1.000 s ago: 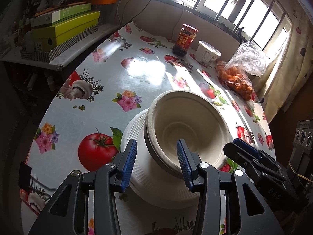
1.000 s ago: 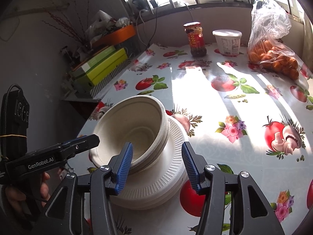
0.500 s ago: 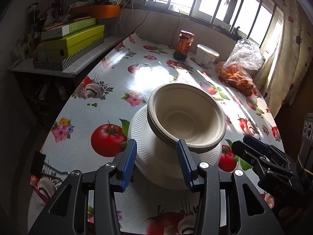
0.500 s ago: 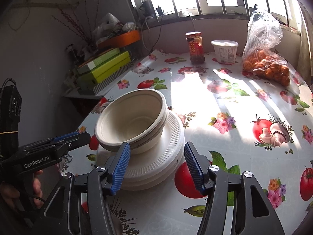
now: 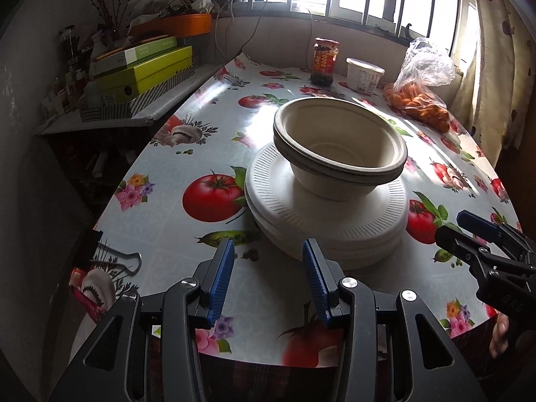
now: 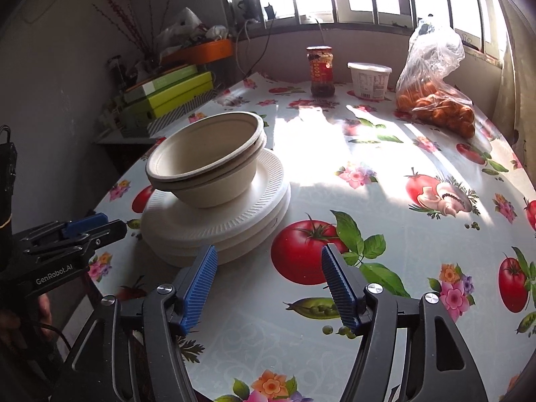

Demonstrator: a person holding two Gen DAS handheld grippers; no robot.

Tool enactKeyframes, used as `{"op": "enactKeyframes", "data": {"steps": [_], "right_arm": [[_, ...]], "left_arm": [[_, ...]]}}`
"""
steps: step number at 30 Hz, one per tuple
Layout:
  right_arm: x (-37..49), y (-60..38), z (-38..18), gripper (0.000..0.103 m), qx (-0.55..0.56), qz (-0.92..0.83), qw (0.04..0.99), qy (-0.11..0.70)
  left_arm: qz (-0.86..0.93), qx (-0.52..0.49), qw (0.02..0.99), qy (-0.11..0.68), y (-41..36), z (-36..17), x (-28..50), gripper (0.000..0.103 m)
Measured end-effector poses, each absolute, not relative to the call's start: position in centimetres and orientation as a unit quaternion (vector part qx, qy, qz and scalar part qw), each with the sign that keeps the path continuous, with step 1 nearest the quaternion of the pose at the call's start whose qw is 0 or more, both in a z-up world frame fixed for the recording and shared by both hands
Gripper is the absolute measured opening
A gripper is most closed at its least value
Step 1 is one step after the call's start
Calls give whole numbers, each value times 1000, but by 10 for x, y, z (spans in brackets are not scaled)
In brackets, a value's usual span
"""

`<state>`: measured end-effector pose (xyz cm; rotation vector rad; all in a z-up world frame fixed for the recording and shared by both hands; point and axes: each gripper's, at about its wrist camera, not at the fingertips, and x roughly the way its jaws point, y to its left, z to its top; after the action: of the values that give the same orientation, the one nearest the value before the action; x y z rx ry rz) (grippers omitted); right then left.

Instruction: Organize plates and bowls

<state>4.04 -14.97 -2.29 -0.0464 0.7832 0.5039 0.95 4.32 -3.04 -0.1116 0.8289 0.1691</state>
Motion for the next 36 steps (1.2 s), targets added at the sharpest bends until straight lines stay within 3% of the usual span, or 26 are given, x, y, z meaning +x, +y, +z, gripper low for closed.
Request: {"op": "enactKeyframes", "data": {"steps": [21, 29, 36], "right_arm": [[25, -143, -57, 76, -64, 221, 883, 409], [26, -141, -59, 82, -72, 206, 886, 409], [24, -140, -60, 83, -79, 191, 890, 407]], "left_arm": [[84, -47, 896, 433, 34, -66, -1, 44], [80, -44, 897, 433, 31, -67, 2, 56], [82, -46, 896, 434, 31, -68, 2, 57]]}}
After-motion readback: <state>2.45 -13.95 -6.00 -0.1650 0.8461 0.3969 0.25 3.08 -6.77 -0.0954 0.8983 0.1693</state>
